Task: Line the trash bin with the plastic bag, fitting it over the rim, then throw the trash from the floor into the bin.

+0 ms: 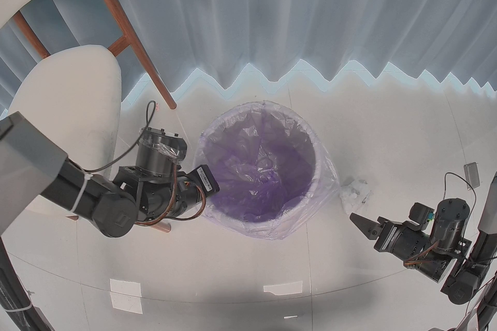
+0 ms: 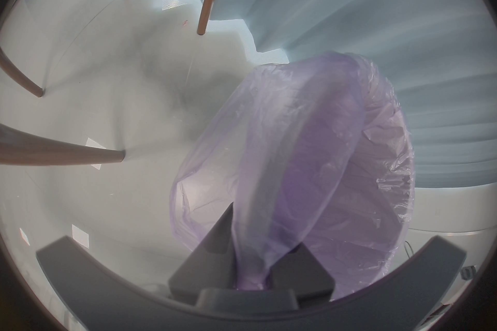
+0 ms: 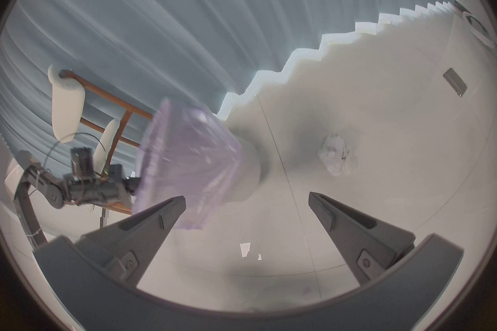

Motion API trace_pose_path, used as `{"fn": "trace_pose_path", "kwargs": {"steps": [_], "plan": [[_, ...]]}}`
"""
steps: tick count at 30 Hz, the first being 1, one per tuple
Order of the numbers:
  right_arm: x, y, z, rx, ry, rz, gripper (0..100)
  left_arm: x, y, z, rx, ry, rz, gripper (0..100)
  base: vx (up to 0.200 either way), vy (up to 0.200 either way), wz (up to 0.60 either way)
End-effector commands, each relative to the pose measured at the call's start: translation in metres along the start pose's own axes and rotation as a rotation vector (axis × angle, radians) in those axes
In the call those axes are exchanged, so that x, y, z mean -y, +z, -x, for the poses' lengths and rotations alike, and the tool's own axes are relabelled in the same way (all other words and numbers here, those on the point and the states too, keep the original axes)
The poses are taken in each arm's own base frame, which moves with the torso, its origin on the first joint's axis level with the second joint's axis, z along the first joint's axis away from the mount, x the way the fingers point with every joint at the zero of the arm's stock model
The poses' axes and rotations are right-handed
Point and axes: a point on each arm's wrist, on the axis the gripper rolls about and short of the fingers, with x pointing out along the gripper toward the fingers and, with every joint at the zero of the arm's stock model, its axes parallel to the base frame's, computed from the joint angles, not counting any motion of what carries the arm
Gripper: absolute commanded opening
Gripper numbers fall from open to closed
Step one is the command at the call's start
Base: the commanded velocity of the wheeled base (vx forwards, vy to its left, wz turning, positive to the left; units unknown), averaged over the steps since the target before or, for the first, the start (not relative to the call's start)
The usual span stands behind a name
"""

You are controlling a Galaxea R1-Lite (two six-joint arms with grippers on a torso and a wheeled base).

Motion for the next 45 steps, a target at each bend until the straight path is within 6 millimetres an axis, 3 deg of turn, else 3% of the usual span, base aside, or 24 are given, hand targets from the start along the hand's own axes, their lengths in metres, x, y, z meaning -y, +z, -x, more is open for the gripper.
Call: {"fn": "trace_pose_path", "kwargs": {"steps": [1,6,16,32,39,45], "plan": [[0.002,0.008,-0.033,0.043,0.024,-0.005,100,0.018,0.008,0.049,0.022,-0.072,-0.011,0,0.0,0.0,0.0],[-0.002,0.024,-0.056,0.119,0.067,0.0,100,0.015,-0.002,0.065,0.004,-0.072,-0.034,0,0.0,0.0,0.0],[-0.01,0.039,-0.061,0.166,0.137,0.002,100,0.005,-0.015,0.073,-0.029,-0.045,-0.088,0,0.0,0.0,0.0],[-0.003,0.038,-0.089,0.174,0.129,0.002,100,0.007,-0.044,0.087,-0.109,-0.07,-0.136,0,0.0,0.0,0.0],[0.012,0.045,-0.08,0.192,0.077,-0.018,100,0.003,-0.04,0.088,-0.094,-0.059,-0.125,0,0.0,0.0,0.0],[0.017,0.033,-0.044,0.12,0.037,-0.062,100,0.003,-0.04,0.087,-0.094,-0.057,-0.126,0,0.0,0.0,0.0]]}}
